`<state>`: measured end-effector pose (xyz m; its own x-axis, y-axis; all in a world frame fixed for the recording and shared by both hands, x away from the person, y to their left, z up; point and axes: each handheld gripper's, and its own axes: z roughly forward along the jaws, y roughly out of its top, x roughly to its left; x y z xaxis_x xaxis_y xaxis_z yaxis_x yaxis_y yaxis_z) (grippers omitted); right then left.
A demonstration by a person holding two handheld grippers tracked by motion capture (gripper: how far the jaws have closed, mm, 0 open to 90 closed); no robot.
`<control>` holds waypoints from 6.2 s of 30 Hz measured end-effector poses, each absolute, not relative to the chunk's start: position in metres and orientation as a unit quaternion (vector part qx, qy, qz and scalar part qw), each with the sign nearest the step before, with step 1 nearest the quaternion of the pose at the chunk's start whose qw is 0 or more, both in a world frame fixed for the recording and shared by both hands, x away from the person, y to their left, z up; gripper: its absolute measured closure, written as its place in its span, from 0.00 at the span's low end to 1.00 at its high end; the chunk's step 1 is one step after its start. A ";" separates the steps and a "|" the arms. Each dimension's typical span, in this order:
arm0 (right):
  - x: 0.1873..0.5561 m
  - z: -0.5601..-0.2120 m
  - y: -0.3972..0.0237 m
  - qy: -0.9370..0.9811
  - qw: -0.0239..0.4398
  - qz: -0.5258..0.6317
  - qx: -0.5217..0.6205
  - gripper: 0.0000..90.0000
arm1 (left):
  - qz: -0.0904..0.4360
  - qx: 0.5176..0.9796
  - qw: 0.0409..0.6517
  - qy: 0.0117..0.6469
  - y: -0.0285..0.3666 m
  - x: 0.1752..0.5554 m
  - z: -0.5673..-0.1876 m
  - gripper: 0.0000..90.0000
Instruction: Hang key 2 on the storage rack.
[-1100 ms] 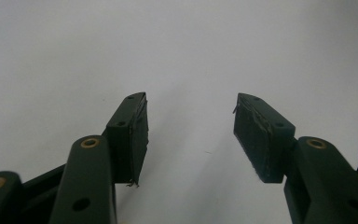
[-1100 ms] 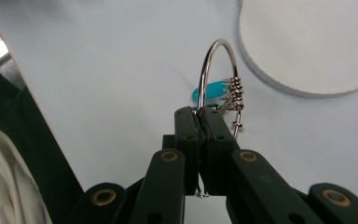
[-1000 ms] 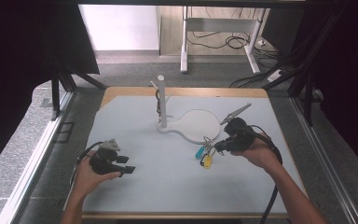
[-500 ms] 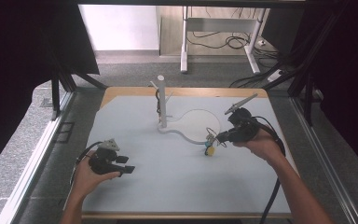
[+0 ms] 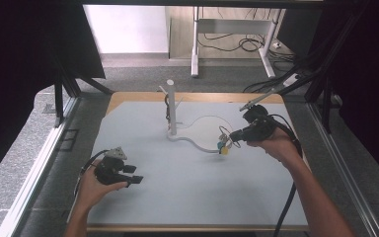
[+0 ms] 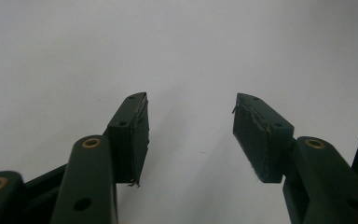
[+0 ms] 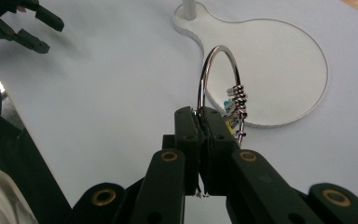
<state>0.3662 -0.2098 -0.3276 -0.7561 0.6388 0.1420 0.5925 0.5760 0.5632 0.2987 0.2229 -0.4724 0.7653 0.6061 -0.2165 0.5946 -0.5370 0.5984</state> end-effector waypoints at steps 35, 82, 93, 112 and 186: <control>0.423 -0.310 -0.184 0.869 0.032 0.306 0.387 0.97 | 0.002 0.876 0.343 0.338 0.219 0.298 -0.475 0.51; 0.467 -0.299 -0.139 0.877 0.036 0.286 0.385 0.97 | -0.001 0.875 0.349 0.334 0.221 0.298 -0.474 0.51; 0.480 -0.303 -0.126 0.879 0.030 0.286 0.381 0.97 | 0.000 0.876 0.352 0.330 0.225 0.298 -0.472 0.51; 0.500 -0.311 -0.102 0.877 0.025 0.289 0.383 0.97 | 0.000 0.875 0.356 0.329 0.225 0.297 -0.471 0.51; 0.491 -0.356 -0.069 0.892 0.020 0.288 0.347 0.80 | -0.010 0.883 0.339 0.324 0.217 0.299 -0.478 0.50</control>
<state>0.4911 -0.0689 -0.3562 -0.7588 0.6301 0.1648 0.6076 0.5938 0.5275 0.2990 0.2165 -0.4778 0.7894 0.5662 -0.2372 0.5795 -0.5599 0.5922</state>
